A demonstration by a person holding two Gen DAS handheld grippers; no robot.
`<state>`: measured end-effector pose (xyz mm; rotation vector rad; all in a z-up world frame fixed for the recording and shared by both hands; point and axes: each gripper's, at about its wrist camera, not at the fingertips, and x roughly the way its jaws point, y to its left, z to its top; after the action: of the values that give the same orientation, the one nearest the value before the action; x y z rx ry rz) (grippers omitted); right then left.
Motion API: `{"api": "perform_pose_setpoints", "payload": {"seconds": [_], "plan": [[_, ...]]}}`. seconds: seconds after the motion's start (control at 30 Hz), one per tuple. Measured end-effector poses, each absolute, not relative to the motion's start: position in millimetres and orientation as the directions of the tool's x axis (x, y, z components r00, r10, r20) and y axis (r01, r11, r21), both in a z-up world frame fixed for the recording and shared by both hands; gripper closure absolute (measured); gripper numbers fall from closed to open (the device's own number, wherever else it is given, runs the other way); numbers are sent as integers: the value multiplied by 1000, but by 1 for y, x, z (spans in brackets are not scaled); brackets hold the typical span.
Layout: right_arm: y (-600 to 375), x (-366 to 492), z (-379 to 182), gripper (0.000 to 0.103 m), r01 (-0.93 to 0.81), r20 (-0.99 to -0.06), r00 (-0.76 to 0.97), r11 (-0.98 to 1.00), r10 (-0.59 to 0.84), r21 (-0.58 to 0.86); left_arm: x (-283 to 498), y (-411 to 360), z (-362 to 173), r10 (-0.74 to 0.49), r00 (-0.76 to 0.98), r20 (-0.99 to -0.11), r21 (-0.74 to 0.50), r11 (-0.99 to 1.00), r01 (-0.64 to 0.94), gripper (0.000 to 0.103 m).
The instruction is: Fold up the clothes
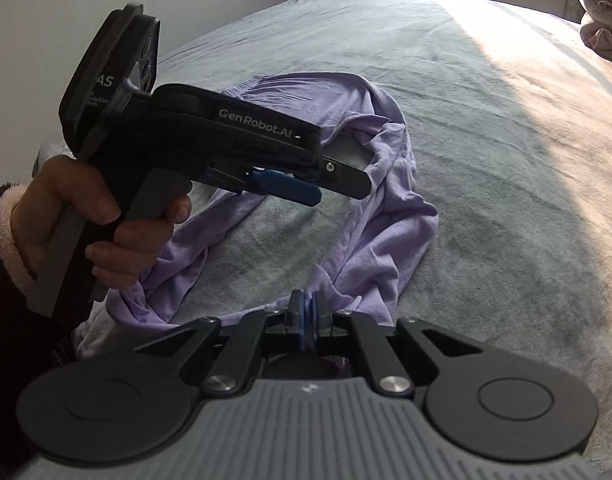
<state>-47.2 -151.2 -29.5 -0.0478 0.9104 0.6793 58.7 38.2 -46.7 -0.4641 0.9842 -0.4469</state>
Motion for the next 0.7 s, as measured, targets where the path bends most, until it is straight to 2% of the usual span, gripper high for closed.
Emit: {"api": "perform_pose_setpoints", "payload": {"seconds": [0.03, 0.1, 0.13, 0.17, 0.23, 0.3, 0.33, 0.5, 0.63, 0.67, 0.7], "plan": [[-148, -47, -30, 98, -570, -743, 414, 786, 526, 239, 59, 36, -48, -543, 478, -690, -550, 823, 141, 64], [-146, -47, -30, 95, -580, -743, 407, 778, 532, 240, 61, 33, -53, -491, 475, -730, -501, 858, 116, 99], [-146, -46, -28, 95, -581, -740, 408, 778, 534, 241, 62, 33, -53, -476, 475, -740, -486, 867, 112, 99], [-148, -45, -26, 89, -575, -734, 413, 779, 539, 249, 62, 33, -53, -471, 475, -743, -480, 870, 112, 99], [-160, -38, -21, 84, -526, -718, 446, 806, 534, 272, 61, 36, -51, -471, 476, -742, -480, 870, 113, 99], [-172, -27, -21, 58, -459, -707, 487, 839, 512, 291, 60, 37, -50, -463, 481, -744, -466, 876, 124, 99], [-178, -21, -22, 57, -420, -705, 509, 857, 495, 298, 59, 37, -49, -460, 483, -745, -460, 879, 128, 99], [-192, 12, -43, 57, -267, -706, 567, 905, 425, 331, 59, 37, -51, -461, 480, -746, -458, 879, 133, 99], [-188, 24, -60, 57, -259, -647, 620, 894, 444, 365, 60, 38, -52, -473, 479, -740, -475, 871, 126, 99], [-186, 25, -61, 62, -265, -630, 633, 891, 449, 368, 60, 38, -52, -482, 478, -734, -485, 865, 128, 99], [-185, 26, -62, 83, -267, -623, 639, 890, 451, 371, 60, 37, -53, -493, 475, -729, -496, 859, 131, 99]]}}
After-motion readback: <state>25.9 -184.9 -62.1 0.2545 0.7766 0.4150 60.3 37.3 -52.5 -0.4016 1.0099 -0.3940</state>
